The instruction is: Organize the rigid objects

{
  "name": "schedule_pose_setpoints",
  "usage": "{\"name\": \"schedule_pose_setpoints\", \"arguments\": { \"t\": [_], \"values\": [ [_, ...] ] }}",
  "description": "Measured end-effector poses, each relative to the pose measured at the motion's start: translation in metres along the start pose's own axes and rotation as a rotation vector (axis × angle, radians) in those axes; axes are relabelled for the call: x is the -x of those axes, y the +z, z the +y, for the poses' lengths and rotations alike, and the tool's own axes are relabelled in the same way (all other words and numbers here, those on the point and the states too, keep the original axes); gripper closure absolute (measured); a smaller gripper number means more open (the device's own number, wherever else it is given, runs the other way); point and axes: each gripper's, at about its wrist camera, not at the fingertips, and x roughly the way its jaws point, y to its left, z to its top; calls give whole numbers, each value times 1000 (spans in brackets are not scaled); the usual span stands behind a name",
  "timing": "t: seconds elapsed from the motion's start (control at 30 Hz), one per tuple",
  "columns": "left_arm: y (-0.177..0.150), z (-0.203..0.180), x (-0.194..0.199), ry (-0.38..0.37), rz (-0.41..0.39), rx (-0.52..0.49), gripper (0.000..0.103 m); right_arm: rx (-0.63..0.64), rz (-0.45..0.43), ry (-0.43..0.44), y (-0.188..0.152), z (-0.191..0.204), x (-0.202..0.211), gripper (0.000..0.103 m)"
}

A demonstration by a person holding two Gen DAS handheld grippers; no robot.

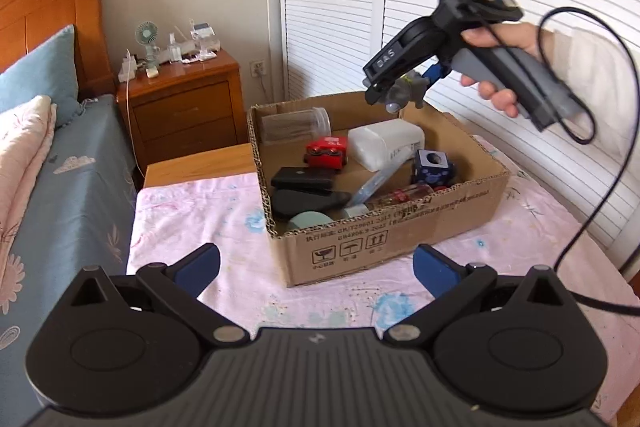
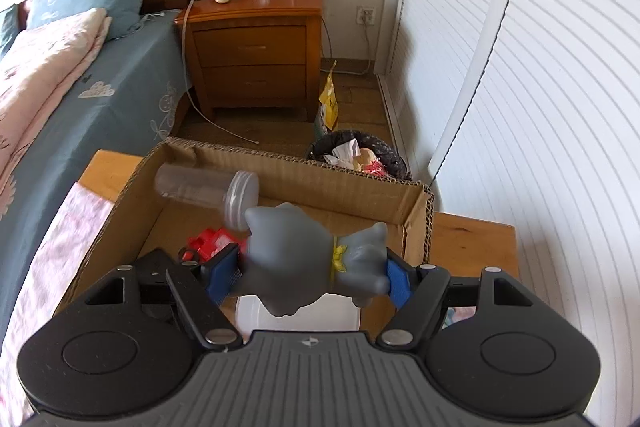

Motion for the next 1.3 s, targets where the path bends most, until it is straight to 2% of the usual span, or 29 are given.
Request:
{"name": "schedule_pose_setpoints", "arguments": {
  "t": [0.1, 0.17, 0.23, 0.47, 0.63, 0.87, 0.97, 1.3],
  "values": [
    [0, 1, 0, 3, -8, 5, 1, -26, 3, -4, 7, -3, -12, 21],
    [0, 0, -1, 20, -15, -1, 1, -42, -8, 1, 9, -4, -13, 8],
    [-1, 0, -2, 36, -13, -4, 1, -43, -24, 2, 8, -4, -10, 3],
    [-2, 0, 1, 28, -22, 14, 1, -38, -36, -17, 0, -5, 10, 0],
    [-5, -4, 2, 55, -14, 10, 1, -51, -22, -35, -15, 0, 26, 0],
    [-11, -11, 6, 138, -7, -6, 1, -85, -13, -48, -57, 11, 62, 0],
    [-14, -12, 11, 133, -16, 3, 1, -84, -27, -62, -78, 18, 79, 0],
    [-15, -21, 18, 148, 24, 51, 1, -172, -42, -147, -162, 39, 118, 0]
  ]
}}
